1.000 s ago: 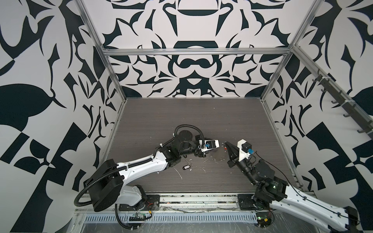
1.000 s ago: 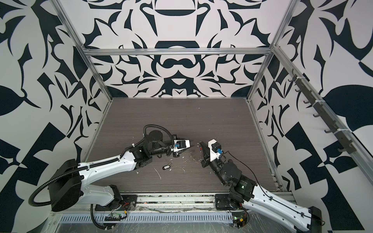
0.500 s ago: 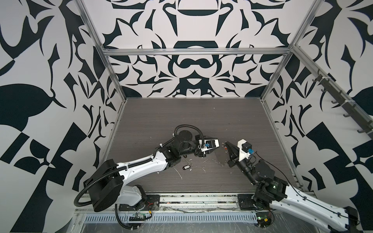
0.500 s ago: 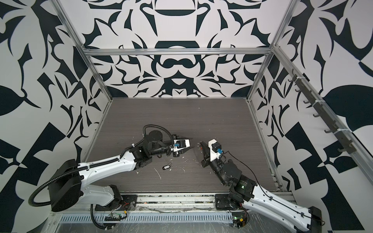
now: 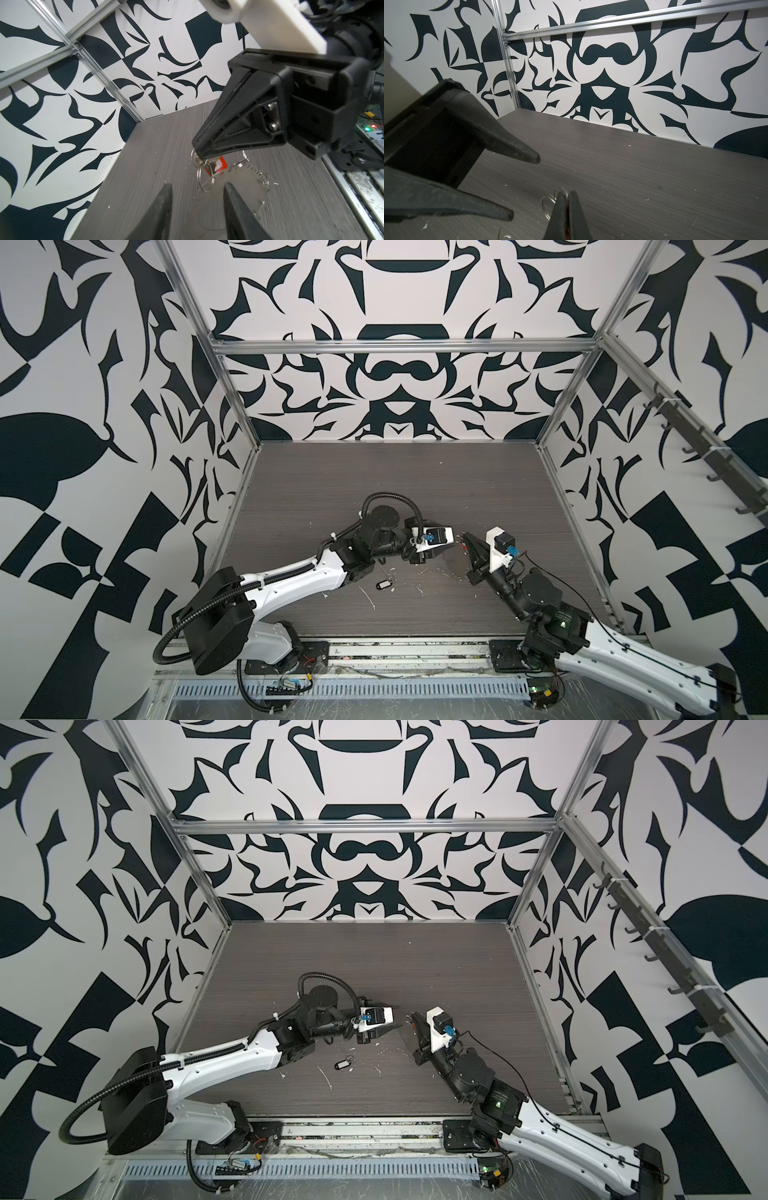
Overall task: Attach keys to a key ring
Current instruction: Insert the key into the keyring.
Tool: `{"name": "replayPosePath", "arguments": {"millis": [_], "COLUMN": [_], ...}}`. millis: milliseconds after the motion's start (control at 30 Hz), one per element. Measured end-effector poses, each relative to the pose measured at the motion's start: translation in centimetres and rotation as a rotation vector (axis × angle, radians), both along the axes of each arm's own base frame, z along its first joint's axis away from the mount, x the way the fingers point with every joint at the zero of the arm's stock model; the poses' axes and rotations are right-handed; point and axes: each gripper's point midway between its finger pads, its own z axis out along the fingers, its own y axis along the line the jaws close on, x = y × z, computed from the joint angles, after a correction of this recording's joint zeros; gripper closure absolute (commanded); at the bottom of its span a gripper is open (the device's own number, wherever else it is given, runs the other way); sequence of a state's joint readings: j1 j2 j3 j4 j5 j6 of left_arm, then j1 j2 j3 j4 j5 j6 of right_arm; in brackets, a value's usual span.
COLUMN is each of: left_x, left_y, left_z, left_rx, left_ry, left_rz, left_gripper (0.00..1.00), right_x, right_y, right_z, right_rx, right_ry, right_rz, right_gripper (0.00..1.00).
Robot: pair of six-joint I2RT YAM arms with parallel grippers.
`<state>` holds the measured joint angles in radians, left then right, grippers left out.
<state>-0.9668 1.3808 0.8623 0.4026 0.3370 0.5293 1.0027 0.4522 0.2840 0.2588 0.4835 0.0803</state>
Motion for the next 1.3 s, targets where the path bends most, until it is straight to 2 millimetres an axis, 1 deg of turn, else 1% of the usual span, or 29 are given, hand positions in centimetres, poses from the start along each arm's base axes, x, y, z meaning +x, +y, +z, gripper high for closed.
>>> {"name": "replayPosePath", "arguments": {"millis": [67, 100, 167, 400, 533, 667, 800, 867, 933, 1033, 1133, 1167, 1267, 1300], "left_x": [0.2, 0.2, 0.2, 0.3, 0.4, 0.4, 0.3, 0.3, 0.4, 0.5, 0.5, 0.5, 0.4, 0.4], "left_y": [-0.3, -0.3, -0.4, -0.6, -0.9, -1.0, -1.0, -1.0, -1.1, -1.2, -1.2, -1.2, -1.2, -1.2], "left_z": [0.0, 0.0, -0.3, -1.4, -1.7, -1.9, -2.1, -2.1, -2.0, -1.8, -2.1, -2.2, -2.4, -2.4], "left_rx": [0.012, 0.016, 0.027, 0.074, 0.092, 0.104, 0.109, 0.112, 0.114, 0.112, 0.119, 0.122, 0.128, 0.129], "left_ry": [0.006, 0.009, 0.016, 0.04, 0.048, 0.059, 0.061, 0.061, 0.062, 0.061, 0.069, 0.07, 0.072, 0.073], "left_rz": [-0.002, -0.003, -0.004, -0.011, -0.012, -0.016, -0.022, -0.024, -0.024, -0.024, -0.023, -0.023, -0.024, -0.024], "left_gripper": [0.58, 0.6, 0.64, 0.7, 0.75, 0.83, 0.84, 0.79, 0.77, 0.77, 0.83, 0.84, 0.83, 0.82], "right_x": [0.0, 0.0, 0.0, 0.0, 0.0, 0.1, 0.0, 0.0, 0.0, 0.0, 0.0, 0.0, 0.0, 0.0], "right_y": [0.0, 0.0, 0.0, 0.0, 0.2, 0.4, 0.5, 0.5, 0.5, 0.6, 0.6, 0.6, 0.7, 0.7], "right_z": [0.0, 0.0, 0.0, 0.0, -0.2, -0.6, -0.6, -0.6, -0.6, -0.6, -0.6, -0.6, -0.6, -0.6], "right_rx": [-0.001, -0.001, -0.001, -0.001, -0.006, -0.021, -0.022, -0.021, -0.02, -0.021, -0.021, -0.022, -0.023, -0.022], "right_ry": [0.001, 0.001, 0.001, 0.001, 0.004, 0.014, 0.014, 0.014, 0.013, 0.013, 0.013, 0.014, 0.014, 0.014], "right_rz": [0.0, 0.0, 0.0, 0.0, 0.004, 0.009, 0.015, 0.016, 0.017, 0.019, 0.02, 0.023, 0.026, 0.027], "right_gripper": [1.0, 1.0, 1.0, 1.0, 1.0, 1.0, 1.0, 1.0, 1.0, 1.0, 1.0, 1.0, 1.0, 1.0]}}
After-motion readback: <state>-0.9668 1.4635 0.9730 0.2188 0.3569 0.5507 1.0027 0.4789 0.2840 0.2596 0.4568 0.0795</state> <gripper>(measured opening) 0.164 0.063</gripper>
